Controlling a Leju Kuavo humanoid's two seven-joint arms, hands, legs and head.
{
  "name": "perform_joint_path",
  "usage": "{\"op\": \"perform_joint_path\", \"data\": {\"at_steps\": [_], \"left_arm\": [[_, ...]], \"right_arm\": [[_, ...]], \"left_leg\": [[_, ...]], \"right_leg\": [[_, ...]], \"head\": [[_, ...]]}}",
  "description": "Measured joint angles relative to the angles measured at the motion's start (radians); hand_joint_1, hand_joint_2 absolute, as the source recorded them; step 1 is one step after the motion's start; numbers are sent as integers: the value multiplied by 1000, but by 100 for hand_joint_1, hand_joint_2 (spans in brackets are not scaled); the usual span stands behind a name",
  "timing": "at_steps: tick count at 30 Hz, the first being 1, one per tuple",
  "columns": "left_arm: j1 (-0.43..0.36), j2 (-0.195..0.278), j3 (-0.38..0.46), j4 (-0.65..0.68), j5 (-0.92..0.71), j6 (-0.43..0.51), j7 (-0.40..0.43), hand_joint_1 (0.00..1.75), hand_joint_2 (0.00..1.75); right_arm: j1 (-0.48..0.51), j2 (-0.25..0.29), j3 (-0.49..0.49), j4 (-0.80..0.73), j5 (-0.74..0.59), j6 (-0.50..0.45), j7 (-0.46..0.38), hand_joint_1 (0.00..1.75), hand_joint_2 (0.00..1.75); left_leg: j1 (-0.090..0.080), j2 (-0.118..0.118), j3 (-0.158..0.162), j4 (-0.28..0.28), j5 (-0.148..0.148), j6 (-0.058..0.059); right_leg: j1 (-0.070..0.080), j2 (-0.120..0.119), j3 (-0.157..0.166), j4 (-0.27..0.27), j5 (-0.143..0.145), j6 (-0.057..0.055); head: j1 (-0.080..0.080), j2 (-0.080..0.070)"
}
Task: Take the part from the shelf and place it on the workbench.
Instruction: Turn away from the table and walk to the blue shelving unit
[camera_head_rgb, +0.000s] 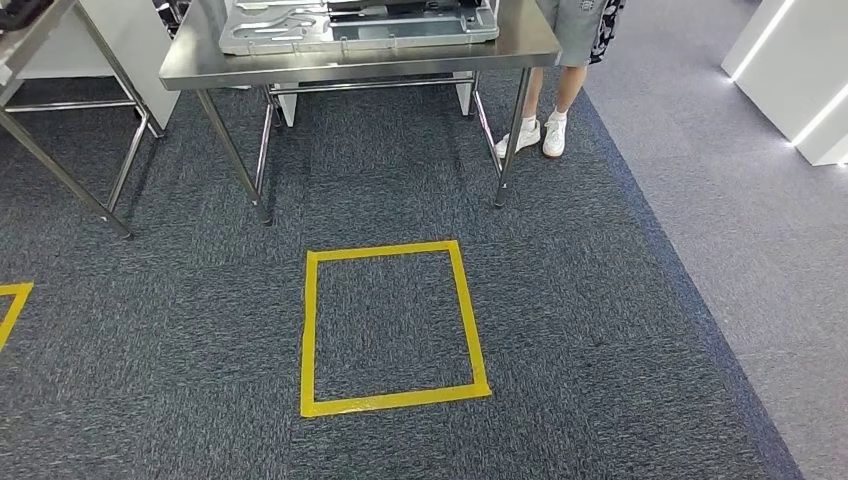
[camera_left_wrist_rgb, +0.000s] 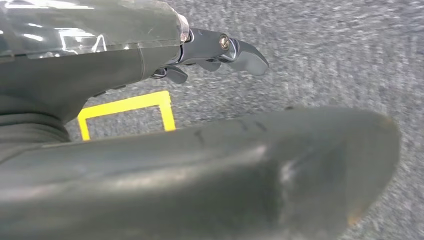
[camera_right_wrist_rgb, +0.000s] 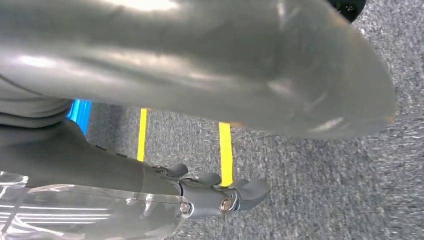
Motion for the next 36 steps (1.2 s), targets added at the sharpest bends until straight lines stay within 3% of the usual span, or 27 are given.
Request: {"op": "perform_joint_path", "data": {"at_steps": [1,3,5,8,9,11,13,14,15,16,17,19,21,23,25,28,29,30,31,33,35,36], "left_arm": [[0,1,0,0,0,1,2,0,0],[-2,2,0,0,-1,3,4,0,0],[-4,2,-1,0,-2,6,5,0,0],[-1,2,-1,0,-3,10,6,0,0],[-1,2,-1,0,-3,11,7,0,0],[-2,2,-1,0,-3,12,7,0,0],[-1,2,-2,0,-3,12,7,0,0],[0,2,-2,0,-3,13,7,0,0],[1,2,-2,0,-3,13,7,0,0],[2,2,-2,0,-3,13,7,0,0],[2,2,-2,0,-3,13,7,0,0],[1,-1,-2,0,-2,13,7,0,0],[-3,-3,-2,0,-2,13,7,0,0],[-3,-3,-2,0,-2,13,7,0,0],[-1,-2,-2,0,-1,13,7,0,0],[-2,-2,-2,0,0,13,6,0,0],[-2,-2,-2,0,0,12,6,0,0],[-1,-2,-2,0,0,12,6,0,0],[0,-2,-2,0,0,12,6,0,0],[0,-1,-2,0,0,12,6,0,0],[-3,0,-2,0,0,12,6,0,0],[-3,0,-2,0,0,12,6,0,0]], "right_arm": [[0,0,0,0,-1,0,1,0,0],[-1,1,0,0,-3,0,2,0,0],[-2,1,0,0,-4,0,5,0,0],[-1,1,0,0,-4,0,12,0,0],[-1,1,0,0,-4,0,14,0,0],[0,1,0,0,-4,0,17,0,0],[0,1,0,1,-4,-1,19,0,0],[1,1,0,1,-4,-1,21,0,0],[2,1,0,2,-5,-1,22,0,0],[2,1,0,2,-5,-1,23,0,0],[3,1,0,2,-5,-1,23,0,0],[4,0,0,2,-5,-1,23,0,0],[5,-1,0,2,-4,-1,24,0,0],[5,0,0,2,-3,-1,25,0,0],[5,1,0,3,-2,-1,26,0,0],[7,2,0,3,2,-1,27,0,0],[8,2,0,3,7,-1,29,0,0],[8,2,1,3,14,-1,31,0,0],[8,2,2,3,22,-1,35,0,0],[7,1,11,3,45,-2,42,0,0],[8,1,30,3,80,-4,53,0,0],[8,0,43,3,101,-7,58,0,0]], "left_leg": [[3,0,32,-44,22,-3],[6,-1,122,-190,68,-3],[4,-5,166,-273,84,9],[-1,-8,159,-279,97,33],[-1,-10,155,-281,104,41],[1,-14,144,-284,118,51],[-1,-20,130,-282,127,55],[-3,-25,123,-280,130,55],[-4,-32,119,-278,133,54],[-5,-40,116,-277,135,53],[-6,-49,115,-276,137,52],[-6,-65,113,-275,139,47],[-3,-83,106,-274,143,38],[-1,-101,99,-277,148,24],[-4,-83,85,-251,128,16],[-2,-30,1,-76,34,6],[1,-23,-26,-21,14,2],[2,-20,-36,3,14,-2],[4,-16,-27,-11,32,-4],[5,9,39,-131,97,-5],[0,43,95,-242,134,5],[-2,52,104,-266,137,12]], "right_leg": [[-1,0,-8,5,4,3],[-3,1,-23,21,9,12],[-1,1,-31,32,13,24],[-5,-1,-32,32,22,45],[-8,0,-37,42,11,51],[-10,3,-68,118,-51,59],[-10,5,-119,252,-131,63],[-9,5,-134,300,-150,64],[-9,6,-130,312,-149,62],[-8,10,-106,282,-130,58],[-6,20,-65,218,-99,52],[-5,64,14,78,-54,34],[-2,88,43,19,-48,24],[-3,68,47,10,-45,18],[-8,42,54,-8,-38,8],[-7,0,56,-16,-36,-1],[-6,-13,56,-15,-37,-1],[-5,-26,55,-13,-39,-1],[-5,-39,55,-11,-40,0],[-5,-61,56,-3,-47,5],[-1,-78,56,9,-55,16],[2,-86,56,13,-57,21]], "head": [[0,0],[0,0],[0,0],[0,0],[0,0],[0,0],[0,0],[0,0],[0,0],[0,0],[0,0],[0,0],[0,0],[0,0],[0,0],[0,0],[0,0],[0,0],[0,0],[0,0],[0,0],[0,0]]}}
